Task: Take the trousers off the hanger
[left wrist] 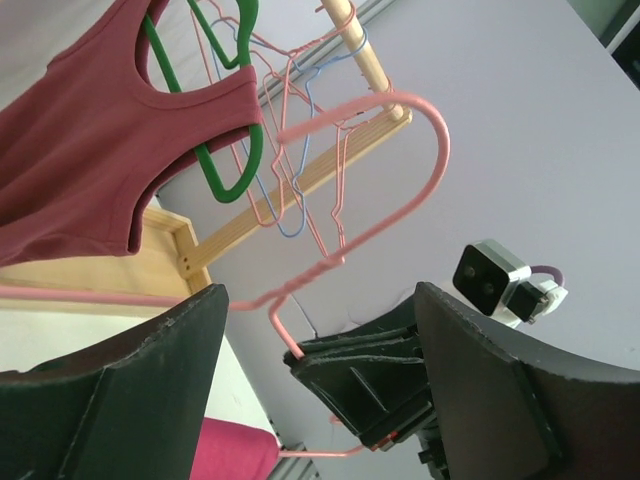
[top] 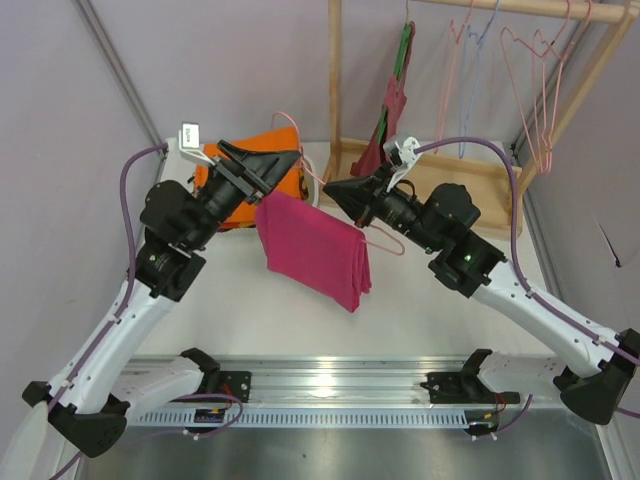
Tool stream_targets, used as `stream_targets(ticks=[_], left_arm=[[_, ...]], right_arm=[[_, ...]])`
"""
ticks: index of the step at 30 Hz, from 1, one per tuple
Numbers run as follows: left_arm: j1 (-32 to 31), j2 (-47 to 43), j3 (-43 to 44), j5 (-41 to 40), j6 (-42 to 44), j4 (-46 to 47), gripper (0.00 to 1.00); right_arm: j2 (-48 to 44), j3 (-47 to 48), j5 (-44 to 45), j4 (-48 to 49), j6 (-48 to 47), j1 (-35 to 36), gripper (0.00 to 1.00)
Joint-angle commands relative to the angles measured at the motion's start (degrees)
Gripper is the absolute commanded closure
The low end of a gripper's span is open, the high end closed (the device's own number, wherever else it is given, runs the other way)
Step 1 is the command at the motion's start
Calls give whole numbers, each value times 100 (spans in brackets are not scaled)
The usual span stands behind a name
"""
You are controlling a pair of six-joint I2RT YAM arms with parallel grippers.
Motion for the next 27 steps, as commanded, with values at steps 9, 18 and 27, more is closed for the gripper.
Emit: stream_targets(ticks=[9, 18, 27], left_arm=[[-413, -235, -55, -592, -265, 101, 19], [-457, 423, 191, -487, -388, 523, 22], [-475, 696, 331, -943, -213, 892, 44]], right_arm=[[117, 488, 213, 2139, -209, 33, 100], [284, 435, -7, 2447, -77, 165, 100], [258, 286, -69, 2368, -95, 235, 100]])
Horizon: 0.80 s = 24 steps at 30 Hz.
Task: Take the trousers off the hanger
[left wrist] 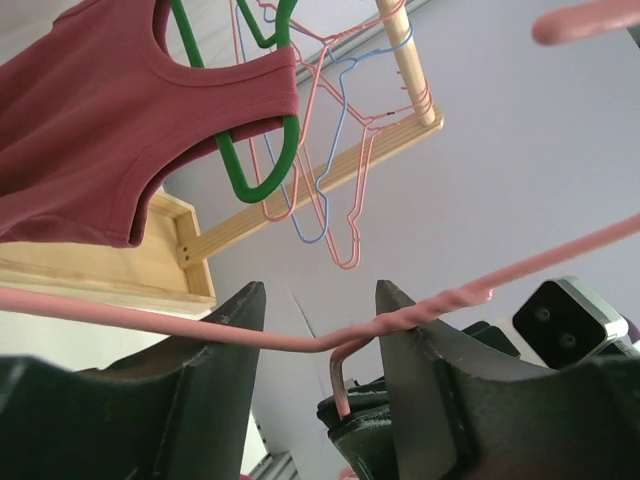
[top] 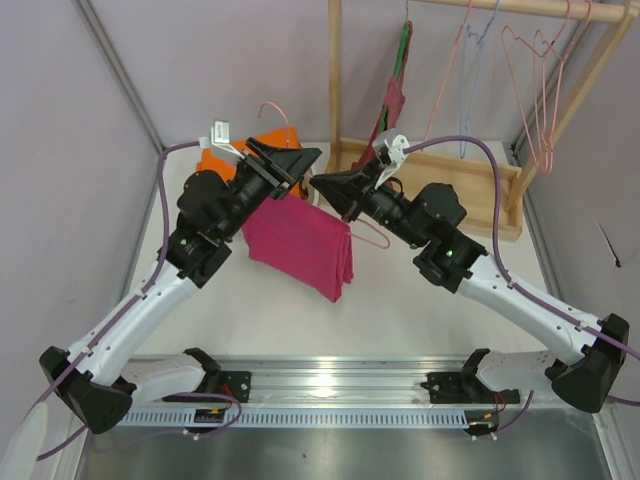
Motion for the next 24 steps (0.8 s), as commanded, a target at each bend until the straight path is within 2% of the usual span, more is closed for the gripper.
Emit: stream_targets(ticks=[1, 6, 9, 12, 13, 14, 16, 17, 18, 19, 23, 24], left_arm=[[-35, -66, 390, -413, 155, 503, 47], [-35, 30, 636, -536, 322, 494, 59], [-35, 91, 724, -528, 314, 503, 78], [-35, 74, 760, -562, 357, 459, 85], [-35, 57, 786, -606, 375, 450, 88], [-35, 30, 786, -642, 401, 441, 90], [-35, -75, 769, -825, 410, 380, 100], [-35, -110, 743, -870, 428, 389, 100], [-35, -145, 751, -914, 489, 389, 100], [-27, -180, 777, -940, 542, 389, 100], [43, -207, 1067, -818, 797, 117, 100], [70, -198, 1233, -774, 867, 38, 100]], right_arm=[[-230, 240, -50, 1365, 23, 54, 100], [-239, 90, -58, 1138, 163, 80, 100], [-239, 72, -111, 935, 225, 124, 100], [-256, 169, -102, 541, 155, 141, 99], [-274, 213, -85, 435, 129, 150, 95], [-283, 291, -50, 320, 94, 150, 87], [-300, 397, -14, 21, 50, 150, 79], [-309, 511, -32, -93, -20, 150, 67], [-327, 564, -40, -294, -47, 150, 60], [-344, 617, -75, -400, -91, 150, 45], [-441, 968, -32, -1138, -433, 150, 22], [-458, 1091, 20, -1401, -573, 150, 20]])
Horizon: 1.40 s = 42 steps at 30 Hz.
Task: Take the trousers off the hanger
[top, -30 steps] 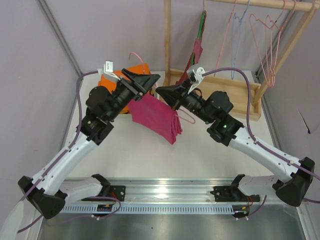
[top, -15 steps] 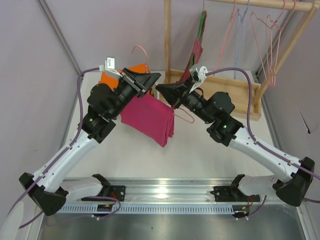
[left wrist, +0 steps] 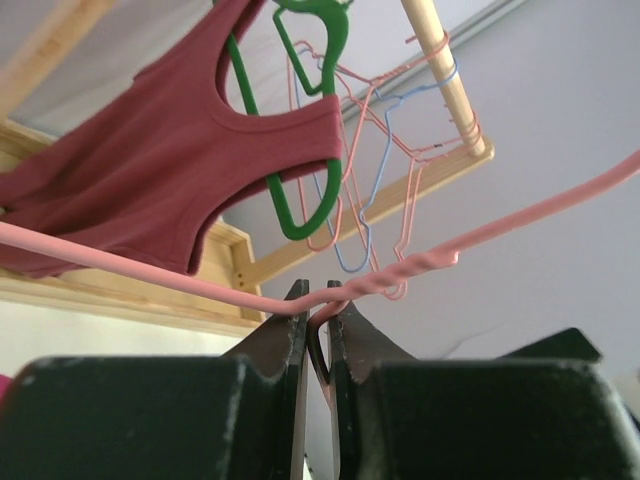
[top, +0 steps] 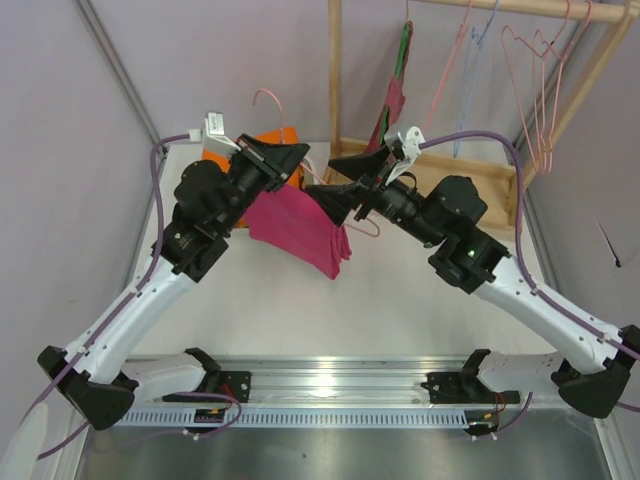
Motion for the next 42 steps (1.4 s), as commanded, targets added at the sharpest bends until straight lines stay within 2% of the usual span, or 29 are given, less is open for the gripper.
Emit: stream_targets(ticks=[1, 9, 11, 12, 15, 17, 22, 28, 32, 39, 42], left_arm=[[127, -314, 780, -83, 393, 558, 100], [487, -112, 1562, 418, 885, -716, 98], [749, -86, 1773, 785, 947, -928, 98], [864, -112, 1799, 1214, 947, -1076, 98], [1259, -217, 1835, 1875, 990, -1288, 98], [1436, -323, 1852, 1991, 1061, -1446, 98], [1525, -542, 1712, 1738, 1167, -1825, 98], [1533, -920, 974, 1104, 991, -1711, 98], [1525, -965, 1000, 884, 1035, -1693, 98], [1533, -938, 1079, 682, 1070, -1799, 98], [1533, -912, 1097, 656, 1044, -1755, 98]], right_arm=[[-290, 545, 80, -623, -448, 32, 19], [-405, 511, 484, -1361, -730, -3, 17], [-378, 546, 511, -1450, -572, -82, 16], [-343, 554, 459, -1520, -476, -143, 16], [-299, 537, 4, -1477, -80, -486, 16], [-282, 493, -165, -1406, 26, -600, 16], [-212, 493, -649, -1151, 9, -557, 16], [26, 695, -376, -1423, -8, -302, 18], [236, 695, -473, -1502, -351, 23, 18], [474, 748, -666, -1265, -79, 181, 22], [553, 748, -649, -1292, -123, 261, 28]])
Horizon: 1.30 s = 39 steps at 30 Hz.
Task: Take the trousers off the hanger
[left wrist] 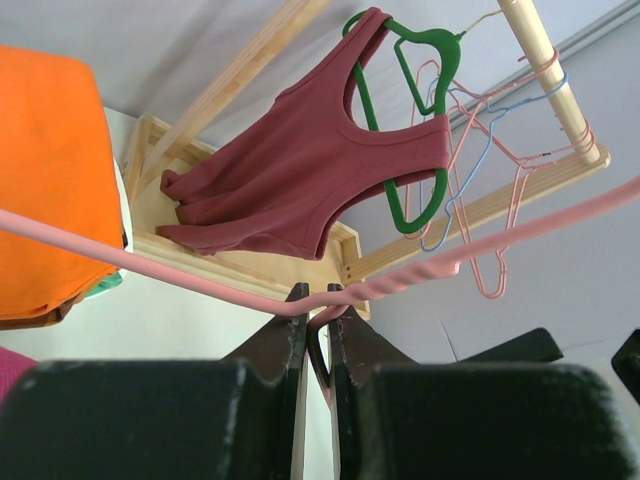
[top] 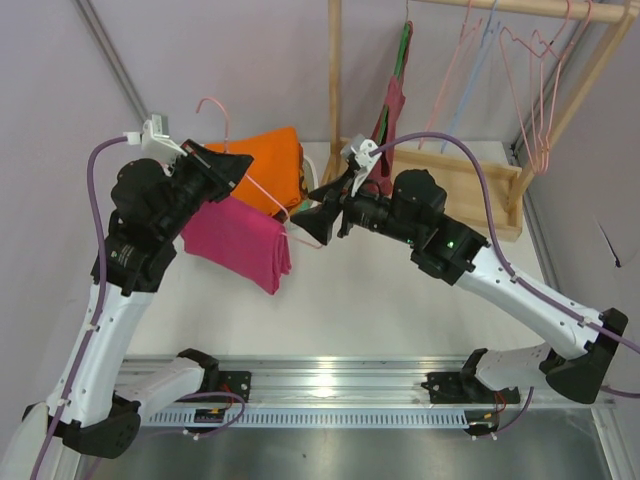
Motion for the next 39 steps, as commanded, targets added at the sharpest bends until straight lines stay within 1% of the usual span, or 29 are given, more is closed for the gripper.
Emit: stream_targets(ticks=[1, 8, 10, 13, 14, 15, 18, 20, 21, 22, 23, 24, 26, 27, 28, 29, 31, 33, 34, 35, 36, 37, 39], left_arm=[[23, -142, 268, -107, 78, 879, 98], [23, -11, 312, -46, -11, 941, 98], [23, 16, 338, -72, -28, 949, 98], [32, 7, 277, -99, -107, 993, 98], [23, 7, 242, -90, -125, 1037, 98], [32, -2, 207, -116, -160, 1072, 98], [23, -45, 128, -195, -309, 1125, 97], [23, -46, 110, -230, -371, 1143, 97], [23, -63, 136, -230, -388, 1126, 97], [23, -72, 119, -230, -406, 1125, 97], [23, -72, 145, -222, -406, 1134, 96], [23, -72, 154, -230, -406, 1134, 96], [23, -54, 206, -230, -406, 1099, 96], [23, -46, 207, -230, -397, 1082, 96], [32, -37, 215, -230, -380, 1055, 95], [23, -46, 207, -230, -388, 1046, 94], [23, -81, 110, -230, -406, 1055, 92], [14, -133, 58, -230, -424, 1038, 88], [-3, -151, 22, -457, -398, 1037, 84], [-21, -186, 13, -529, -371, 985, 72], [-47, -204, 22, -590, -336, 967, 67], [-73, -213, 22, -626, -223, 967, 57], [-135, -213, 83, -783, -117, 836, 48]], right_arm=[[103, 269, -118, 206, -9, 108, 31], [288, 208, -21, 73, -273, 213, 37], [314, 181, 40, 91, -361, 222, 42], [349, 225, 93, 65, -484, 240, 46], [384, 225, 145, 47, -502, 240, 49], [393, 216, 189, 39, -528, 257, 56], [455, 208, 469, -23, -607, 292, 64], [507, 234, 550, -84, -686, 319, 64], [508, 243, 620, -111, -695, 354, 60], [525, 251, 620, -120, -704, 363, 59], [525, 252, 646, -120, -721, 380, 58], [543, 260, 673, -128, -721, 398, 60], [552, 278, 743, -137, -748, 442, 72], [543, 278, 787, -120, -739, 451, 89], [534, 287, 866, -120, -748, 468, 97], [534, 287, 892, -111, -748, 468, 100], [499, 269, 936, -32, -783, 494, 100], [499, 252, 1085, 12, -879, 573, 100], [499, 252, 1147, 82, -871, 608, 100], [508, 252, 1287, 135, -975, 696, 100], [516, 252, 1340, 196, -1055, 740, 100], [517, 225, 1376, 345, -1116, 784, 100], [534, 199, 1657, 608, -1143, 907, 100]])
